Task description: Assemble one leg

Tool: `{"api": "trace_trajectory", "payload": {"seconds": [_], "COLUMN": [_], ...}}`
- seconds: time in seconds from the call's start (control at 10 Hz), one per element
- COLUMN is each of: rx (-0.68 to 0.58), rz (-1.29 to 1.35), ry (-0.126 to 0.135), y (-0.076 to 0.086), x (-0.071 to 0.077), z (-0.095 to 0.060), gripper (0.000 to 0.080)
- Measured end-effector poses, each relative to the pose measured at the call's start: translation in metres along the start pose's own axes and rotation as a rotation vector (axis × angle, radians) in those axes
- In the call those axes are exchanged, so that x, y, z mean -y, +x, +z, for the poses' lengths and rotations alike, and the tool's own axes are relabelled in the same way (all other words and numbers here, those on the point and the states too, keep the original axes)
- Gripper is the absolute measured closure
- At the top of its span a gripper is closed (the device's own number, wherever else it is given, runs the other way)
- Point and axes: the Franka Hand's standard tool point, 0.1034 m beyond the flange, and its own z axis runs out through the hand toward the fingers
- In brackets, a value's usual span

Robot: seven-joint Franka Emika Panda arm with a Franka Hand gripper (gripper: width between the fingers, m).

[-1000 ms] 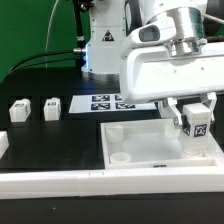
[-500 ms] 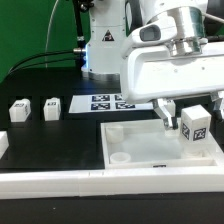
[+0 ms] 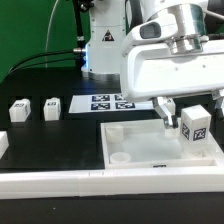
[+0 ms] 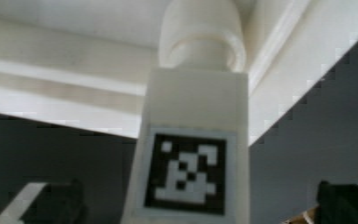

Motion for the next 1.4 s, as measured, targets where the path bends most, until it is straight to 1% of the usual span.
{"api": "trace_trajectory", "payload": {"seconds": [0.1,0.3,0.4,0.5,0.6,0.7,0.8,0.9,1.1,1.2,1.4], "rx": [0.001,0.054,0.043,0.098,0.212,0.311,0.4,0.479,0.688,0.71,0.703], "rz": [-0.001,-0.006,-0.006,-0.005,-0.004,-0.001,0.002,0.009,0.012,0.012,0.013], "ry": [-0.001,0.014,0.011,0.024,0.053,0.076,0.098,0.115,0.15,0.156,0.154], "y": [0.002,0.0,0.001,-0.005,-0.004,0.003,0.006,0.007,0.008,0.012,0.011], "x": [-0.001,0.002,0.001,0.002,0.003,0.003,0.002,0.001,0.001,0.002,0.001], "z": [-0.001,-0.001,-0.001,0.002,0.003,0.003,0.003,0.002,-0.002,0.0,0.002], "gripper": [0.0151,0.0151,0.0151,0.0151,0.0151,0.0151,0.0151,0.0151,0.0151,0.0151,0.0151]}}
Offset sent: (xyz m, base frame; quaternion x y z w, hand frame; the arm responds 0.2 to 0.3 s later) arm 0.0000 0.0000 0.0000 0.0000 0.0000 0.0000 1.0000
